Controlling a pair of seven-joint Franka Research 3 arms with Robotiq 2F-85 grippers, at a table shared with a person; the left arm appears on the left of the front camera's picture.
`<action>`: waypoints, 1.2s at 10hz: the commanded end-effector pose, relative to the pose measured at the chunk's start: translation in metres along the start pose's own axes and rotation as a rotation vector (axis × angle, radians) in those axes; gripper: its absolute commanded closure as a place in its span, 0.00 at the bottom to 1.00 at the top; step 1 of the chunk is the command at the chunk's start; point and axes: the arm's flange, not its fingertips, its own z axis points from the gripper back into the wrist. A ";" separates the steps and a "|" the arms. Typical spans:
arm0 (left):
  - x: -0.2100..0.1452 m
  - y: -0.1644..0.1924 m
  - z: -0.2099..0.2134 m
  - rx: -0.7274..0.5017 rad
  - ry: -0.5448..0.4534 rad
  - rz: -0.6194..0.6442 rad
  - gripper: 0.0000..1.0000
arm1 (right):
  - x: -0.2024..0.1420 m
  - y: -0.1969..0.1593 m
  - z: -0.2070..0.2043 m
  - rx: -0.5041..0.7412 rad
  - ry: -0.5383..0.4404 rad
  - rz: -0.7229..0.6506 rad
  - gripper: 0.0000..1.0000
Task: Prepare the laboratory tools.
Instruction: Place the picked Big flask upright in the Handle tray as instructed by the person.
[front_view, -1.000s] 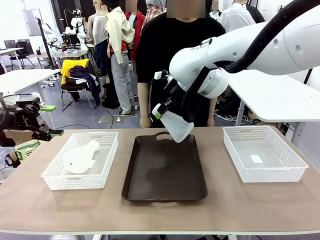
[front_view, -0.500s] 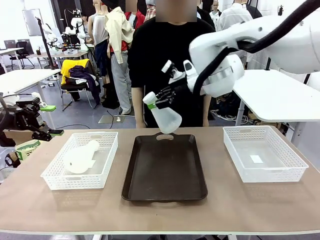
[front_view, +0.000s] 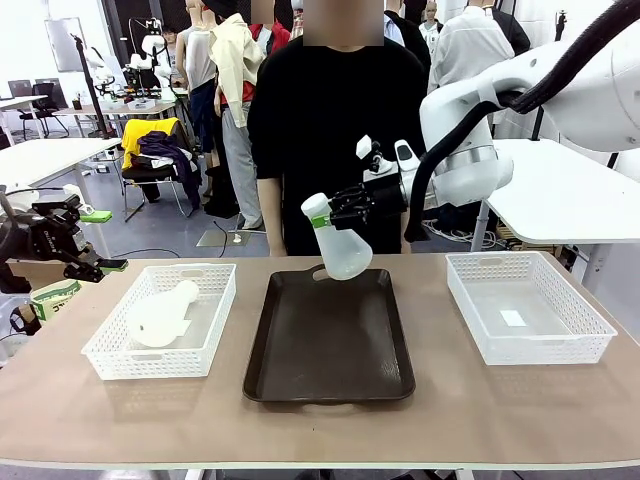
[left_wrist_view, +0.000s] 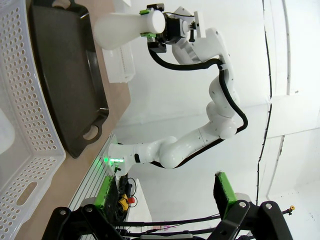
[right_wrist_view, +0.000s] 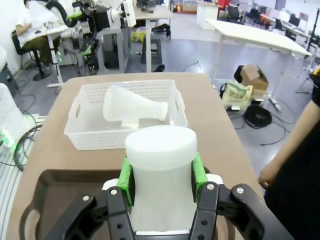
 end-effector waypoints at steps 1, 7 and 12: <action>0.000 -0.002 0.000 0.007 -0.006 -0.005 0.00 | -0.001 0.000 -0.009 -0.014 0.009 0.022 1.00; 0.000 -0.002 0.000 0.007 -0.006 -0.005 0.00 | -0.032 -0.010 -0.028 0.074 -0.143 0.052 1.00; 0.000 -0.002 0.000 0.007 -0.006 -0.005 0.00 | -0.068 -0.036 -0.061 0.088 -0.201 0.038 1.00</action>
